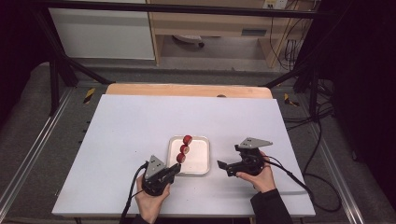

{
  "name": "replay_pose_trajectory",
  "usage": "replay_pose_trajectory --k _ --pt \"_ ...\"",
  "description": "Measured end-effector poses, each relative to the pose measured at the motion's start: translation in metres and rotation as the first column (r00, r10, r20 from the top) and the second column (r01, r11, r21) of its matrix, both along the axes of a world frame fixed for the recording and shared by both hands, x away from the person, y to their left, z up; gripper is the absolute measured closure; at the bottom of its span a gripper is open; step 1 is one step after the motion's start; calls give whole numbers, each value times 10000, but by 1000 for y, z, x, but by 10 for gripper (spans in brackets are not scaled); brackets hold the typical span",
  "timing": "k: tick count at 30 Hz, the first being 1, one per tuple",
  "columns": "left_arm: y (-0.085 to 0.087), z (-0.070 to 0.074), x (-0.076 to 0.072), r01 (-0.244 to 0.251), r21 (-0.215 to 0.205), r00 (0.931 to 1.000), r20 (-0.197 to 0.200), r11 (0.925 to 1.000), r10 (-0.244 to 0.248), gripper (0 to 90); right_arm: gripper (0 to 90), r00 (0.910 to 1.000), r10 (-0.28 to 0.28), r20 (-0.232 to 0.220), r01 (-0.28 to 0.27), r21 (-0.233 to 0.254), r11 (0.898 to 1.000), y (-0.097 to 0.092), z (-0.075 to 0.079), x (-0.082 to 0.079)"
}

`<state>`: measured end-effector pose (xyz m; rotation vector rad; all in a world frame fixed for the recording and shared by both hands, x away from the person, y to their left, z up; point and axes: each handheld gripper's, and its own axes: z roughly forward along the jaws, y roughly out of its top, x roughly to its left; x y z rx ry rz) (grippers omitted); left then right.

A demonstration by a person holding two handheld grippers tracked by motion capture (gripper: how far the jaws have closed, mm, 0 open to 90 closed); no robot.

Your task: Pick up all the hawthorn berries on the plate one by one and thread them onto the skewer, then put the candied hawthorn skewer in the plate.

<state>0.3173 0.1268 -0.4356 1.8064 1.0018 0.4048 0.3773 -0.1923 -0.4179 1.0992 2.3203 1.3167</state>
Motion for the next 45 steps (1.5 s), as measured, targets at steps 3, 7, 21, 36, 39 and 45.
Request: replay_pose_trajectory --k 3,7,21,36,39,45 --pt "2 4 2 73 177 9999 -77 9998 -72 882 22 9996 -197 -189 194 -137 9997 -8 -4 -2" --pt "6 11 5 199 404 9997 -140 9990 -193 881 19 9989 -305 -362 299 -182 9994 -18 -8 -4" --pt "13 35 23 639 1280 9967 -571 9897 -569 881 15 9969 -558 -552 539 -353 9979 -47 -23 -10" --pt "-4 26 54 650 2676 9879 -1535 9613 -241 881 15 9964 -551 -642 512 -600 9969 -55 -26 -14" --pt "-10 20 59 577 3001 9855 -1693 9521 -64 881 15 9963 -554 -653 515 -612 9968 -56 -27 -14" --pt "-19 11 64 619 3317 9789 -2044 9414 76 881 16 9962 -536 -687 490 -667 9966 -55 -28 -14"
